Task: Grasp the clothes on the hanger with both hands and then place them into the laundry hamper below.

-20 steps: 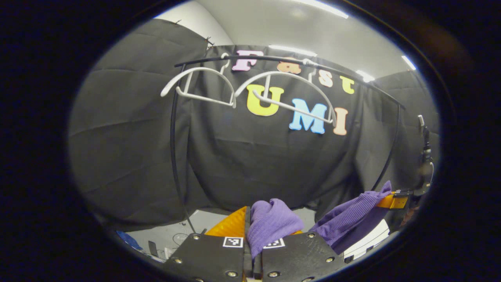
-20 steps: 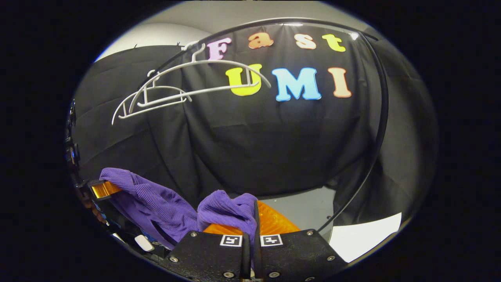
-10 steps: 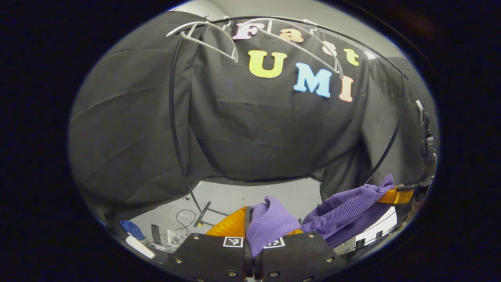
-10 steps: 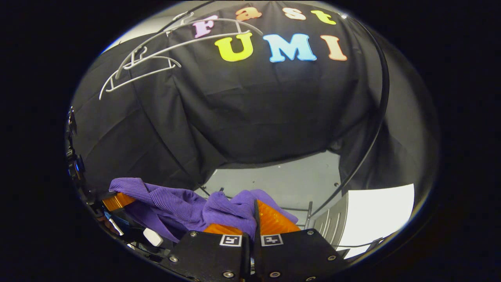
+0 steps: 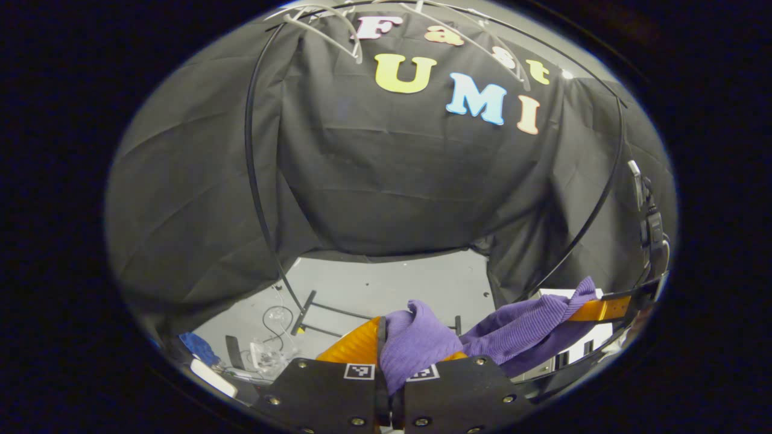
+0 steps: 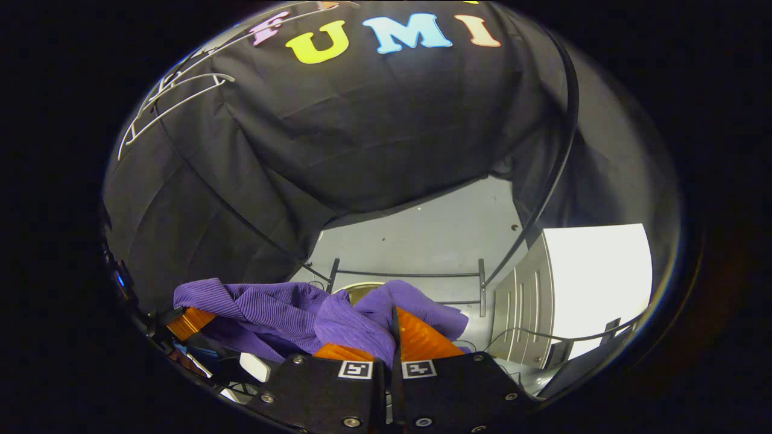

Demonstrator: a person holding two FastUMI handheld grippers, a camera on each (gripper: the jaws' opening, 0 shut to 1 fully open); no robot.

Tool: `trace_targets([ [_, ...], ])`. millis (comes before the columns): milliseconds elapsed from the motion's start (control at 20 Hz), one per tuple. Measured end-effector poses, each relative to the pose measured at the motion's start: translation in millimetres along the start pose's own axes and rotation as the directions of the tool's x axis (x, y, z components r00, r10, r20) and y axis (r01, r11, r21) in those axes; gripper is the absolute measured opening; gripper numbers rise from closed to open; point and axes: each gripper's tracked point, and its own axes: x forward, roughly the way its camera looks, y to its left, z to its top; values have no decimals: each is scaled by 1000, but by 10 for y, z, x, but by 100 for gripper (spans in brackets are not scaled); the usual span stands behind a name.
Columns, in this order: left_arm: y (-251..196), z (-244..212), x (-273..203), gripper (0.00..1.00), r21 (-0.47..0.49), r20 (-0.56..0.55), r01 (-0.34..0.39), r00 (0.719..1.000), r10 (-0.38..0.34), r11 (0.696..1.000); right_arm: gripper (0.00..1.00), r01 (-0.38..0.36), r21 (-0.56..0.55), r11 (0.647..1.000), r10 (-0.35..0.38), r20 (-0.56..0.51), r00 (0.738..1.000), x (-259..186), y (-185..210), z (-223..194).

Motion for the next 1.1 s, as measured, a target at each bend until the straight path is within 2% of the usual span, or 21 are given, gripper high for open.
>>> trace_targets([
  [150, -34, -108, 158, 0, -23, -31, -1, 1000, 0, 1000, 4, 24, 34, 999, -23, -33, 999, 159, -59, -40],
  [400, -97, -324, 332, 0, 45, -93, 17, 996, -13, 999, 4, 45, 25, 999, -43, -72, 997, 246, -56, -153],
  [600, -95, -407, 343, 0, 61, -118, 26, 993, -19, 998, 4, 48, 1, 999, -47, -90, 995, 270, -23, -215],
  [800, -84, -450, 350, 0, 50, -138, 19, 990, -12, 999, 5, 34, -11, 999, -35, -112, 993, 279, 20, -264],
  [1100, -15, -517, 388, 0, -5, -163, -32, 986, 31, 999, 7, 48, -14, 999, -49, -137, 989, 252, -43, -316],
])
